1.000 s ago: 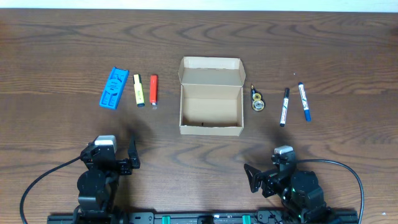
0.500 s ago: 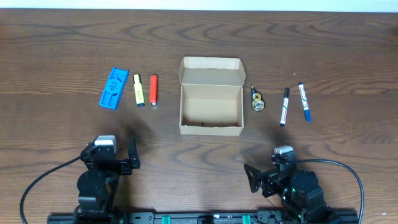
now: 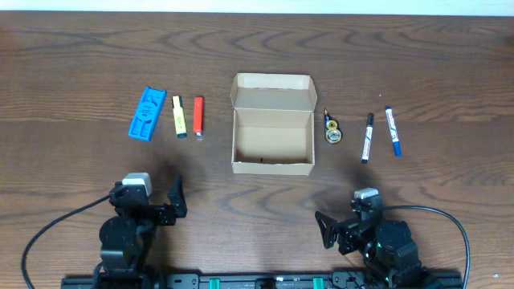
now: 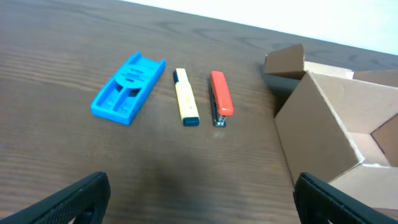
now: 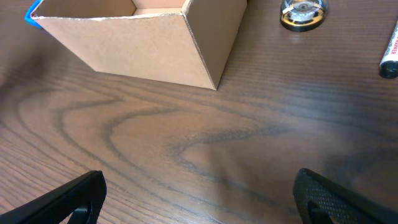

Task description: Pack container

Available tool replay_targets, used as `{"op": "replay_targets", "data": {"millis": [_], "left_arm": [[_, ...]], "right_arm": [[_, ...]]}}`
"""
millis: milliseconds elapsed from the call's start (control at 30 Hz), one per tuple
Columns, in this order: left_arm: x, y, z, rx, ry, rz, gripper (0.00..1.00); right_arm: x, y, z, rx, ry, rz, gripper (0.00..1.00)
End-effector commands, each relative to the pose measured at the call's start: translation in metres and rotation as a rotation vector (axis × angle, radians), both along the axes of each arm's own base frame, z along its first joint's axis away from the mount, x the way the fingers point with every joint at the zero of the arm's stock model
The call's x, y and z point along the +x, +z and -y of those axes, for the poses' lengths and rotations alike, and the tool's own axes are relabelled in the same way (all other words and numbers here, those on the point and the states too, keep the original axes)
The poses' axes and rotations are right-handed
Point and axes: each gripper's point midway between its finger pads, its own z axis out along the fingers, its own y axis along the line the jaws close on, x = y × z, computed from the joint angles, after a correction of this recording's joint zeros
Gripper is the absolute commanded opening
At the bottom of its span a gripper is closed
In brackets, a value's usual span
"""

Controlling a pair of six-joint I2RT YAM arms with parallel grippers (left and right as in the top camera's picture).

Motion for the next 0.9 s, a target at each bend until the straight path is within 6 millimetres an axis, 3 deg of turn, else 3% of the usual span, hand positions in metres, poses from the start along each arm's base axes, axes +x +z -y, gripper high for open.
{"op": "replay_targets", "data": {"millis": [0,133,300,433,667,867], "left_arm": [[0.005,0.039,-0.013,-0.004,0.082,0.035,0.95],[0.019,0.057,-0.021,0.046,0.118,-0.029,0.95],[0.047,0.064,-0.019,0.115,0.09,-0.139,0.95],[0.074,0.061,-0.017,0.251,0.018,-0.222,0.95],[0.125,0.045,-0.017,0.326,-0.035,-0.384,0.95],[0.155,0.03,-0.036,0.228,-0.039,-0.467,0.95]], "right_arm": [[-0.001,-0.004,-0.003,0.012,0.008,-0.01,0.99],[-0.001,-0.004,-0.003,0.012,0.008,-0.01,0.99],[-0.001,-0.004,-0.003,0.012,0.008,-0.01,0.99],[-0.001,-0.004,-0.003,0.012,0.008,-0.01,0.99],[-0.001,-0.004,-0.003,0.012,0.008,-0.01,0.99],[-0.001,-0.004,-0.003,0.012,0.008,-0.01,0.99]]}}
